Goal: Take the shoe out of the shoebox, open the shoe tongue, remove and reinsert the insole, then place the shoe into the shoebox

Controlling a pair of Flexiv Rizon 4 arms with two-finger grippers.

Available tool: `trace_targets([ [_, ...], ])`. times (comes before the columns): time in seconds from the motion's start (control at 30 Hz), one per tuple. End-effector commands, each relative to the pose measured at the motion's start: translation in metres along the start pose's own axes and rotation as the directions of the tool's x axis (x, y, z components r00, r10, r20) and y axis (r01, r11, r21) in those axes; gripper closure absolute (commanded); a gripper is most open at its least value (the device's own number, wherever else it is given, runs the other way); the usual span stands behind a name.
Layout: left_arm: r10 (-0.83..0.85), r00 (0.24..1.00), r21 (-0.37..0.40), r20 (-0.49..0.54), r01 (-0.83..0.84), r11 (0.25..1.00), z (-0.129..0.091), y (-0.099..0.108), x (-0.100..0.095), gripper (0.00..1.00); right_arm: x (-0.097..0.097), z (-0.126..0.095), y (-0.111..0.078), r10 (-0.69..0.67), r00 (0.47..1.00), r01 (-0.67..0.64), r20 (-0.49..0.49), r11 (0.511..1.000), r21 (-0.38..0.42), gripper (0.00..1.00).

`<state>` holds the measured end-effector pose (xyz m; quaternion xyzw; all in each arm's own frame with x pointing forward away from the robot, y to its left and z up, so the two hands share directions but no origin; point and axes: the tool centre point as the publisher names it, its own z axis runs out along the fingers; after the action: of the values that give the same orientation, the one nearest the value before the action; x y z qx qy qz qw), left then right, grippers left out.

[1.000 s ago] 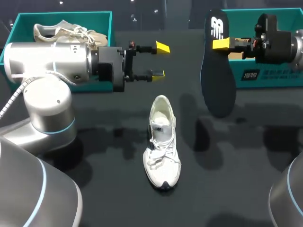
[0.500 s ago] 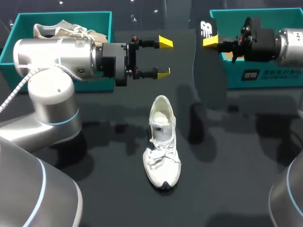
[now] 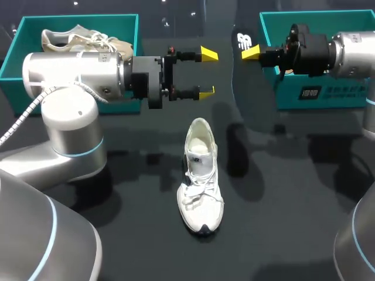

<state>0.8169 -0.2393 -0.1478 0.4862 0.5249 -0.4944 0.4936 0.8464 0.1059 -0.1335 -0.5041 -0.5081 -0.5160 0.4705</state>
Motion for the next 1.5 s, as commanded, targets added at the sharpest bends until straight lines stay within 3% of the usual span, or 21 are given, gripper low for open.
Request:
trace_targets([
  [0.03, 0.002, 1.000, 0.001, 0.012, -0.002, 1.000, 0.012, 0.005, 0.004, 0.00, -0.014, 0.012, 0.015, 0.046, 0.999, -0.046, -0.008, 0.999, 0.029, 1.00],
  [0.17, -0.002, 1.000, 0.001, 0.002, 0.002, 1.000, 0.019, 0.008, 0.006, 0.01, -0.020, 0.016, 0.016, 0.099, 0.995, -0.100, -0.008, 0.995, -0.012, 1.00],
  [0.27, -0.002, 1.000, 0.000, 0.004, 0.002, 1.000, 0.022, 0.011, 0.007, 0.17, -0.025, 0.015, 0.016, 0.128, 0.992, -0.128, -0.002, 0.991, -0.048, 1.00],
  [0.6, -0.014, 1.000, 0.000, -0.011, 0.014, 1.000, 0.032, 0.019, 0.014, 0.27, -0.031, 0.017, 0.015, 0.182, 0.983, -0.179, 0.018, 0.980, -0.090, 1.00],
  [0.77, -0.025, 0.999, 0.002, -0.020, 0.025, 1.000, 0.039, 0.021, 0.020, 0.51, -0.031, 0.021, 0.019, 0.188, 0.982, -0.185, 0.025, 0.978, -0.101, 1.00],
  [1.1, -0.032, 0.999, 0.015, -0.018, 0.032, 0.999, 0.048, 0.019, 0.021, 0.57, -0.035, 0.025, 0.022, 0.204, 0.979, -0.201, 0.022, 0.974, -0.108, 1.00],
  [1.2, -0.031, 0.999, 0.017, -0.019, 0.031, 0.999, 0.049, 0.018, 0.022, 0.74, -0.035, 0.024, 0.023, 0.206, 0.978, -0.203, 0.022, 0.973, -0.113, 1.00],
  [1.27, -0.030, 0.999, 0.018, -0.019, 0.030, 0.999, 0.050, 0.017, 0.022, 1.00, -0.036, 0.024, 0.023, 0.208, 0.978, -0.204, 0.020, 0.972, -0.119, 1.00],
  [1.5, -0.028, 0.999, 0.015, -0.027, 0.029, 0.999, 0.050, 0.014, 0.023, 1.00, -0.036, 0.021, 0.022, 0.203, 0.979, -0.200, 0.008, 0.972, -0.125, 1.00],
])
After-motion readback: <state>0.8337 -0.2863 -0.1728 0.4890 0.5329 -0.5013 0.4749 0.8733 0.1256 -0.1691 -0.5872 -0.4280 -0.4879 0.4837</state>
